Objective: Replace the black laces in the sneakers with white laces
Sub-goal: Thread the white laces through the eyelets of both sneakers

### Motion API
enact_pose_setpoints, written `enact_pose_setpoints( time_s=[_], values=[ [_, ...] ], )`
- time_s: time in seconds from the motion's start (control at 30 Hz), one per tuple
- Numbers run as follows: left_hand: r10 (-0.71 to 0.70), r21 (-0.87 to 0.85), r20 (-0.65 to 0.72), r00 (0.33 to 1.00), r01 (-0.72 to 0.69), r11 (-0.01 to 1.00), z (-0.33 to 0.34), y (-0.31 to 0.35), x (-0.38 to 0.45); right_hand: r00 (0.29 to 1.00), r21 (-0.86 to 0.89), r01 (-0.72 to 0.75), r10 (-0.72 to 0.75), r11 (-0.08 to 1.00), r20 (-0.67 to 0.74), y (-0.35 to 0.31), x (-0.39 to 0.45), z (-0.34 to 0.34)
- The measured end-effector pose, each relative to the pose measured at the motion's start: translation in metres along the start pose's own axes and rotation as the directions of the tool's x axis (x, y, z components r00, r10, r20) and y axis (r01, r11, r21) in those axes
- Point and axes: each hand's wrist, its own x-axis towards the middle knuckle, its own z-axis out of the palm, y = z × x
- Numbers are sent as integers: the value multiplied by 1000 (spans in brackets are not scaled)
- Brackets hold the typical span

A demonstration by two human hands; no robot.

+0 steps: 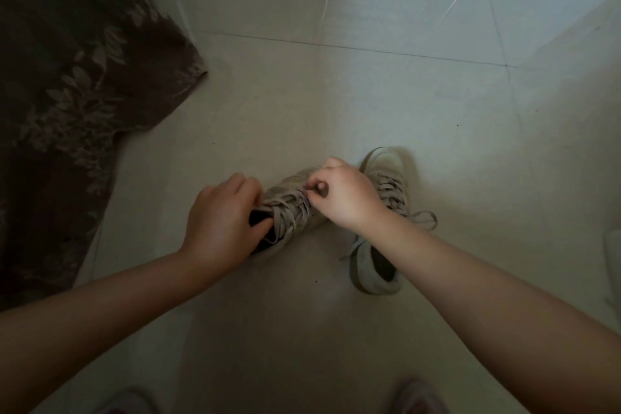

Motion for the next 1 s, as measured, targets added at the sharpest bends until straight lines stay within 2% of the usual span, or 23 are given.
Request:
enact_pose_setpoints(
  time_s=[0.07, 0.17, 0.2, 0.23, 0.27, 0.3, 0.33, 0.37, 0.43, 0.5, 0.57, 0.63, 0.7, 0.77, 0.8, 0.87, 0.93, 1.0],
  values=[
    [-220, -98, 112, 969, 231, 968, -4, 3, -10, 996, -109, 86, -86, 990, 6, -3, 0, 2],
    [-210, -228, 254, 944, 270, 935, -3, 20, -16, 991, -215, 129, -134, 968, -10, -6, 1, 5],
    [-253, -329, 326, 911, 360, 873, -5, 27, -13, 992, -220, 119, -125, 968, -14, -6, 2, 5],
    [-330, -457, 431, 840, 519, 723, -8, 34, -8, 993, -214, 113, -117, 970, -4, -6, 2, 6],
    [-385, -556, 572, 724, 688, 466, -10, 38, -2, 994, -194, 110, -108, 975, 20, -5, 3, 6],
    [-388, -557, 710, 587, 806, 200, -12, 40, 5, 994, -151, 105, -100, 983, 41, -5, 3, 7],
    [-378, -534, 781, 497, 846, 9, -12, 39, 10, 996, -84, 80, -76, 993, 56, -4, 3, 7],
    [-383, -513, 807, 449, 855, -78, -10, 36, 13, 997, -6, 42, -42, 999, 71, -4, 3, 6],
    [-413, -498, 807, 423, 862, -90, -6, 31, 16, 991, 137, -50, 32, 989, 129, -3, 1, 1],
    [-432, -501, 794, 428, 863, -66, -7, 31, 16, 977, 283, -148, 95, 948, 194, -4, -2, -5],
    [-423, -516, 789, 446, 855, -61, -8, 31, 18, 963, 356, -221, 145, 908, 229, -2, -2, -9],
    [-397, -520, 800, 449, 850, -86, -8, 28, 21, 951, 370, -260, 170, 892, 258, 2, -1, -9],
    [-379, -505, 827, 415, 845, -176, -7, 25, 23, 955, 397, -257, 168, 881, 245, 5, 0, -8],
    [-366, -484, 848, 383, 841, -241, -7, 25, 20, 984, 373, -173, 146, 911, 100, 7, -5, -8],
    [-351, -486, 851, 390, 837, -251, -6, 26, 19, 992, 341, -126, 124, 931, 28, 7, -8, -9],
    [-317, -498, 852, 416, 830, -250, -5, 32, 16, 997, 286, -80, 82, 955, 6, 6, -17, -6],
    [-319, -503, 847, 425, 834, -226, -5, 37, 16, 995, 263, -95, 86, 960, 47, 5, -26, 2],
    [-359, -511, 831, 424, 837, -194, -5, 41, 18, 989, 241, -145, 147, 960, 10, 4, -31, 7]
  ],
)
